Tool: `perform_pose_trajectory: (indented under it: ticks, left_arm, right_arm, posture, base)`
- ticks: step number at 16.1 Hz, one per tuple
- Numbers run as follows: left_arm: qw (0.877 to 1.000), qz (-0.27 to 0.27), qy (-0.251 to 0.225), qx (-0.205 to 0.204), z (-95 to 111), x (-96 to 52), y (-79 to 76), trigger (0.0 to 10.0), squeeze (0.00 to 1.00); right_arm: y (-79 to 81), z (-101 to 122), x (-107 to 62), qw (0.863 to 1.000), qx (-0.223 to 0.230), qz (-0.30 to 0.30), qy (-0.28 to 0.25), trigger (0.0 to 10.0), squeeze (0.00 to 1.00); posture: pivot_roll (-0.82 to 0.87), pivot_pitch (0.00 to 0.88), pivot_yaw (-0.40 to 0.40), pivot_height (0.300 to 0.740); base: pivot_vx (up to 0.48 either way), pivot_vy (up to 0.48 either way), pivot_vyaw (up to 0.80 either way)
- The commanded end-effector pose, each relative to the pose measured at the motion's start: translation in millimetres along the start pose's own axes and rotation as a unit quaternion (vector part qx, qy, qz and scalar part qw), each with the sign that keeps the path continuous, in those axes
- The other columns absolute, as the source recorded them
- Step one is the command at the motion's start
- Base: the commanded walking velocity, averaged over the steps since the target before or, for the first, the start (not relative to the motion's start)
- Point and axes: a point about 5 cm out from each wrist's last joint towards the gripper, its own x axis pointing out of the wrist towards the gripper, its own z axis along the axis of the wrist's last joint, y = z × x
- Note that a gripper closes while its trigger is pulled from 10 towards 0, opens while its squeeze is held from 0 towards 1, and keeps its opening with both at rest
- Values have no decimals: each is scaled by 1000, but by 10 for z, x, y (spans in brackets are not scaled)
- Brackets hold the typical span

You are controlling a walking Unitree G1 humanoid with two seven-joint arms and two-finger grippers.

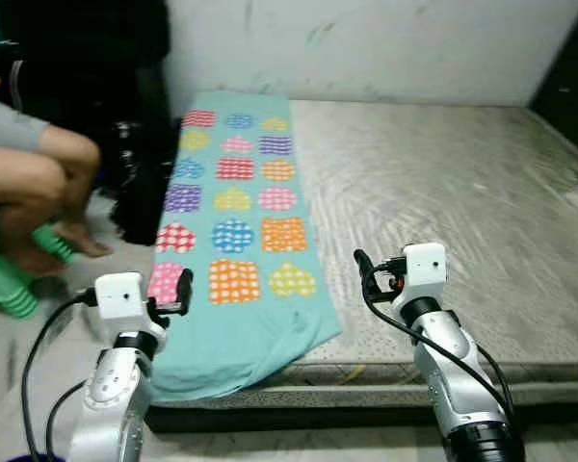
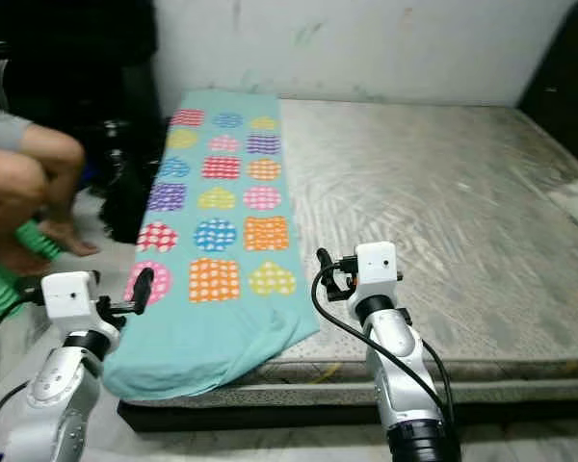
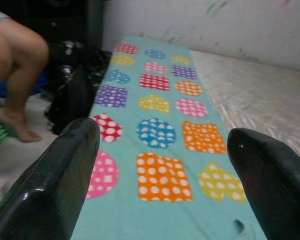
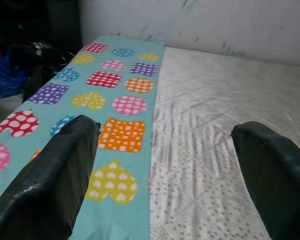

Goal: Clean up the room

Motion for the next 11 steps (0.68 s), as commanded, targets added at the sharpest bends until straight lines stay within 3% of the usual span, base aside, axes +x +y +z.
perform_pose_trajectory:
  ticks: [1, 11]
  left_arm:
    - [1000, -16, -9, 1, 41, 13, -52, 10000, 0]
    - [1000, -15, -4, -1, 36, 21, -47, 10000, 0]
  right_arm:
    - [-49, 35, 1, 1000, -1, -6, -6, 10000, 0]
    - [-65, 31, 11, 1000, 6, -13, -4, 10000, 0]
  posture:
    - [-86, 13, -32, 740]
    - [-89, 18, -31, 740]
  base:
    - [326, 0, 0]
    - [306, 0, 0]
